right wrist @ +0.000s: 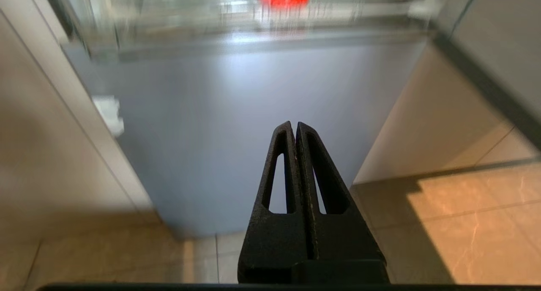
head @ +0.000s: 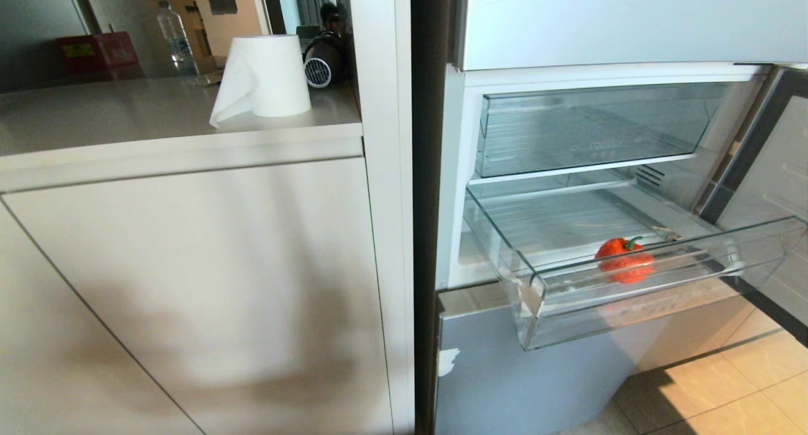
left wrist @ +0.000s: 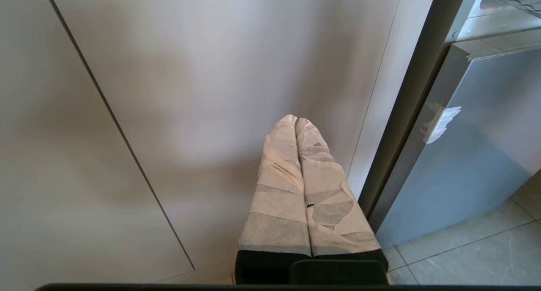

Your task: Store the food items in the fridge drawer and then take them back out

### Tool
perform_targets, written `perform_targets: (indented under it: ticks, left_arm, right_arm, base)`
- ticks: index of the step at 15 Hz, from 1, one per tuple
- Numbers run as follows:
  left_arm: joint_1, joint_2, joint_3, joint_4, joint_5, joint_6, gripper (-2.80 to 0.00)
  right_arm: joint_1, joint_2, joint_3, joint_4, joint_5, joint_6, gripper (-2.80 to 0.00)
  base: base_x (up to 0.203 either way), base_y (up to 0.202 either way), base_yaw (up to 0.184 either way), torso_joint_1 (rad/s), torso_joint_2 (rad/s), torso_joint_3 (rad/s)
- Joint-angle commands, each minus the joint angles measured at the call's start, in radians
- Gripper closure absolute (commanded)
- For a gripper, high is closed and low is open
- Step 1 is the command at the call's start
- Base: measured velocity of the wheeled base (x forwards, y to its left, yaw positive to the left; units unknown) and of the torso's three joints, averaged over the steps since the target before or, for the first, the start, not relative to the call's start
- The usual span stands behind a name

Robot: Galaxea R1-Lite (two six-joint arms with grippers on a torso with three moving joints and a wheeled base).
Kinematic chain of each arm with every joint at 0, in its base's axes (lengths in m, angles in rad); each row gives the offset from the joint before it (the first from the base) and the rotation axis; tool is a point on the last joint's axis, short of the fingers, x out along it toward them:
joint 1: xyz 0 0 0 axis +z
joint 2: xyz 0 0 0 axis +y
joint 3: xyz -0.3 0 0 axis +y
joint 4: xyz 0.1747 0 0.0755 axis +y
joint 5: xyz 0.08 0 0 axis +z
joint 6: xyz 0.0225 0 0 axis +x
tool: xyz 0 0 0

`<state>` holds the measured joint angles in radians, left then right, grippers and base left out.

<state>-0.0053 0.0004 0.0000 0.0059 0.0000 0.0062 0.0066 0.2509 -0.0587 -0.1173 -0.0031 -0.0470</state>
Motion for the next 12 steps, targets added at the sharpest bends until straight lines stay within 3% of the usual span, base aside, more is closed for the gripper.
perform_targets:
  ticks: [1,4,7,10,12]
  left_arm:
    - [0.001,0.000,0.000,0.000,0.000,0.000,0.00]
    - [0.001,0.000,0.000,0.000,0.000,0.000,0.00]
    - [0.001,0.000,0.000,0.000,0.000,0.000,0.00]
    - [0.001,0.000,0.000,0.000,0.000,0.000,0.00]
    - [0.001,0.000,0.000,0.000,0.000,0.000,0.00]
  right_arm:
    - [-0.005,0.250,-0.116,-0.040,-0.023,-0.004,0.00]
    - [-0.013,0.598,-0.432,-0.023,-0.112,-0.009,0.00]
    - [-0.016,0.906,-0.785,0.090,-0.154,-0.003,0.00]
    - [0.003,1.120,-1.014,0.301,-0.168,0.004,0.00]
    - [0.010,1.216,-1.139,0.406,-0.114,0.019,0.00]
  base:
    - [0.000,0.000,0.000,0.000,0.00,0.000]
    - [0.000,0.000,0.000,0.000,0.00,0.000]
    - [0.000,0.000,0.000,0.000,0.00,0.000]
    - [0.000,0.000,0.000,0.000,0.00,0.000]
    - [0.000,0.000,0.000,0.000,0.00,0.000]
